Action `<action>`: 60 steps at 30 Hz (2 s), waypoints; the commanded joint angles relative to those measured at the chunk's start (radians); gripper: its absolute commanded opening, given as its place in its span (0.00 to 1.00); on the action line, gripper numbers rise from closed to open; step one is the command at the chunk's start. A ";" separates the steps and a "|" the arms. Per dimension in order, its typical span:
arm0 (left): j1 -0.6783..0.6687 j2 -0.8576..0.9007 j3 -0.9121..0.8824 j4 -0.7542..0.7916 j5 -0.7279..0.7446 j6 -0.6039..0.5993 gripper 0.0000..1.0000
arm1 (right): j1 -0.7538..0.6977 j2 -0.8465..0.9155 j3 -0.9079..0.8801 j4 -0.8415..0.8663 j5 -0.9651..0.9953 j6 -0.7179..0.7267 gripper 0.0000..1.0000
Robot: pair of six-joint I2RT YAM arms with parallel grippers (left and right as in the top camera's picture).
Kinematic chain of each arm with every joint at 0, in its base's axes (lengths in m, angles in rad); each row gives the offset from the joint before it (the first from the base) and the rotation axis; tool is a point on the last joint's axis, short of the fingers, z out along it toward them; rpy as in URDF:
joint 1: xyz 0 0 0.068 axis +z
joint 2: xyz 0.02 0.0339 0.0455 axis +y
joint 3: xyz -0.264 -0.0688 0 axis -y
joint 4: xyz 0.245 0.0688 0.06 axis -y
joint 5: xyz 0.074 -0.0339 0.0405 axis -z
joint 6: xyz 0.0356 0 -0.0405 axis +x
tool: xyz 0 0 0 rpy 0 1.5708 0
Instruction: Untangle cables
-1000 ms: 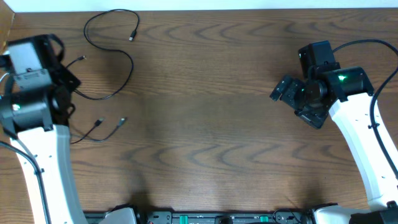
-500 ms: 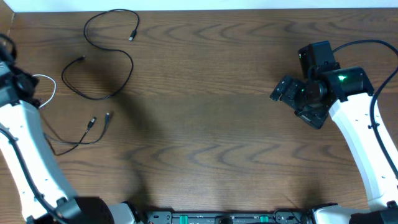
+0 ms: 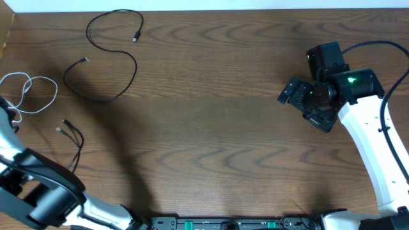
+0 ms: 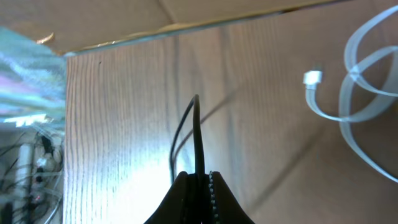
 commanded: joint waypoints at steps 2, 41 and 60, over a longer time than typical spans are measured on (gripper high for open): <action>0.037 0.071 0.014 0.013 -0.025 -0.001 0.17 | 0.003 0.002 0.002 -0.003 0.019 0.003 0.99; 0.053 0.058 -0.192 -0.058 0.315 0.082 0.38 | 0.003 0.002 0.002 -0.003 0.019 0.003 0.99; 0.052 0.213 -0.174 0.185 0.488 0.097 0.07 | 0.003 0.002 0.002 -0.003 0.019 0.003 0.99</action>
